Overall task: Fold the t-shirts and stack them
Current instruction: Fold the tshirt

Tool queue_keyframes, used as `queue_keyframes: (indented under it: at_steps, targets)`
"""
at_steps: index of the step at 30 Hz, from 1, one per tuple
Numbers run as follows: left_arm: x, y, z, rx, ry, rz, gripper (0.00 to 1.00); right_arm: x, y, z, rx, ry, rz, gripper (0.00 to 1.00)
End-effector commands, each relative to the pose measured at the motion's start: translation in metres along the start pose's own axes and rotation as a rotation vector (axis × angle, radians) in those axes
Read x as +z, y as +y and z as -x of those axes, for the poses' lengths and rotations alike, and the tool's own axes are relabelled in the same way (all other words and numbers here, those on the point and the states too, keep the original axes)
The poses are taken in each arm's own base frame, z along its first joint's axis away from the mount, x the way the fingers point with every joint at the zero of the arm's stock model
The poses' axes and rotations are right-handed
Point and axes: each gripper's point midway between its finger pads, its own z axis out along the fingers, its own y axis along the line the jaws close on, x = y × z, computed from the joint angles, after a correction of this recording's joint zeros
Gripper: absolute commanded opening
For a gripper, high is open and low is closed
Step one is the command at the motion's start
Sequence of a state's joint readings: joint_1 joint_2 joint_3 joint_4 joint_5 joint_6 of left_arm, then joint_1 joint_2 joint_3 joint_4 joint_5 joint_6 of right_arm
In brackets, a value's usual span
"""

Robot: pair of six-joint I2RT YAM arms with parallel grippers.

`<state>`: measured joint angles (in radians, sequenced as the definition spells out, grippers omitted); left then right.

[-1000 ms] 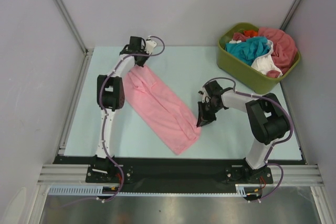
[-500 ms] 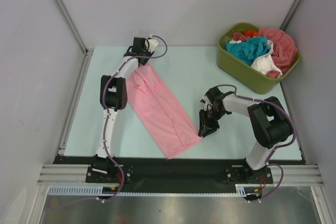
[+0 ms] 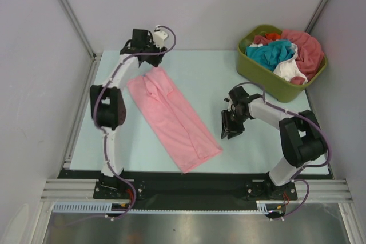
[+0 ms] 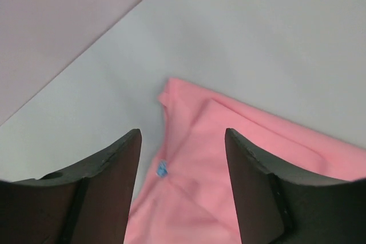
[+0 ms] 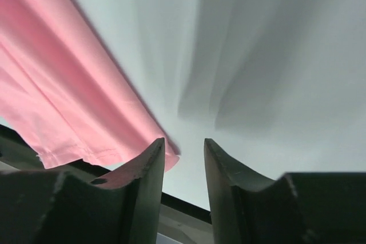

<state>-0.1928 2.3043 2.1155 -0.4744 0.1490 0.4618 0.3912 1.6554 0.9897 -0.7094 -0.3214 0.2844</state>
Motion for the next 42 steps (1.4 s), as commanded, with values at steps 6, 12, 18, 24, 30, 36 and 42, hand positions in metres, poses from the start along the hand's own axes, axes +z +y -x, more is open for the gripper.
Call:
queue_keyframes:
  at_steps: [6, 12, 18, 24, 30, 36, 42]
  targets:
    - [-0.198, -0.2, -0.039, 0.471, -0.096, -0.608, 0.66, 0.001, 0.012, -0.007, -0.09, -0.101, 0.018, 0.44]
    - [-0.284, -0.306, -0.149, 0.944, -0.121, -0.843, 0.68, 0.012, 0.02, -0.016, -0.125, -0.121, 0.044, 0.43]
    - [-0.268, -0.38, -0.165, 1.092, -0.321, -0.844, 0.69, 0.018, 0.021, -0.024, -0.155, -0.118, 0.046, 0.43]
    - [-0.27, -0.421, -0.199, 1.142, -0.319, -0.992, 0.67, 0.021, 0.014, -0.044, -0.17, -0.085, 0.012, 0.42]
    - [-0.277, -0.431, -0.216, 1.154, -0.305, -1.08, 0.61, 0.023, 0.016, -0.054, -0.173, -0.072, 0.016, 0.42]
    - [-0.267, -0.436, -0.21, 1.136, -0.309, -1.046, 0.4, 0.021, 0.022, -0.057, -0.18, -0.069, 0.043, 0.36]
    - [-0.264, -0.428, -0.195, 1.064, -0.297, -0.976, 0.0, 0.021, 0.032, -0.053, -0.174, -0.053, 0.089, 0.0]
